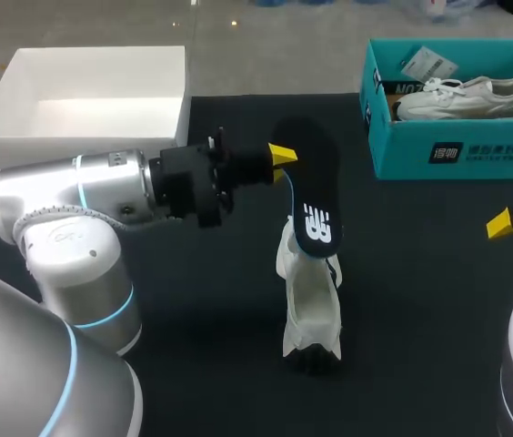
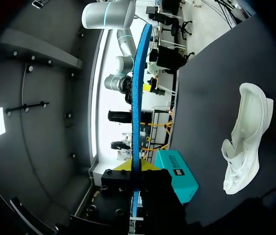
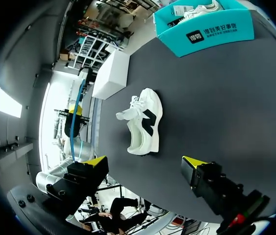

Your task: Take the shoe out of the shoebox, open the shoe tongue, remove and reinsert the insole, then place the shoe into the shoebox

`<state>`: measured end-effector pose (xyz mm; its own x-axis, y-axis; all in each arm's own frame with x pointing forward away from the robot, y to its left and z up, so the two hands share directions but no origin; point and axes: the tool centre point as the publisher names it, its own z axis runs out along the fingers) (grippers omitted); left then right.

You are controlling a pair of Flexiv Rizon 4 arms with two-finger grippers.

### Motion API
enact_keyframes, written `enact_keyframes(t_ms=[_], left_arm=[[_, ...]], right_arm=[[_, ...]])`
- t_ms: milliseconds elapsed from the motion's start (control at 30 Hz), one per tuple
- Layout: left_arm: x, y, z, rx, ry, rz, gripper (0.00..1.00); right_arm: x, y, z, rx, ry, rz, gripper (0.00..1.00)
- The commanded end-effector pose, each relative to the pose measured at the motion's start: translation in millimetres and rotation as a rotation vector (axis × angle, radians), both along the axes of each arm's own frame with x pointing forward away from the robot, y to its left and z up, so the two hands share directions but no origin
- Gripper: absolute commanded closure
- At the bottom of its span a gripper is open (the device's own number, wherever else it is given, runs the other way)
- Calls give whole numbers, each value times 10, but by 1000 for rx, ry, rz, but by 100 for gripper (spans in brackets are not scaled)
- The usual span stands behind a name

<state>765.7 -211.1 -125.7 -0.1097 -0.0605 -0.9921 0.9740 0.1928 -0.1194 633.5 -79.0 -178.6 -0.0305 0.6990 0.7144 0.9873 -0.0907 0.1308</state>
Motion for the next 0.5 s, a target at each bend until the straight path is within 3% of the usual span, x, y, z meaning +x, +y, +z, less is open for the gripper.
enact_keyframes(t_ms=[33, 333, 500], left_arm=[[-13, -17, 13, -2, 0, 3, 100], [-82, -37, 36, -37, 36, -14, 100], [-156, -22, 126, -100, 152, -32, 100]], right_arm=[[-101, -1, 34, -15, -8, -18, 0], [-101, -1, 34, -15, -8, -18, 0], [-101, -1, 34, -15, -8, -18, 0]])
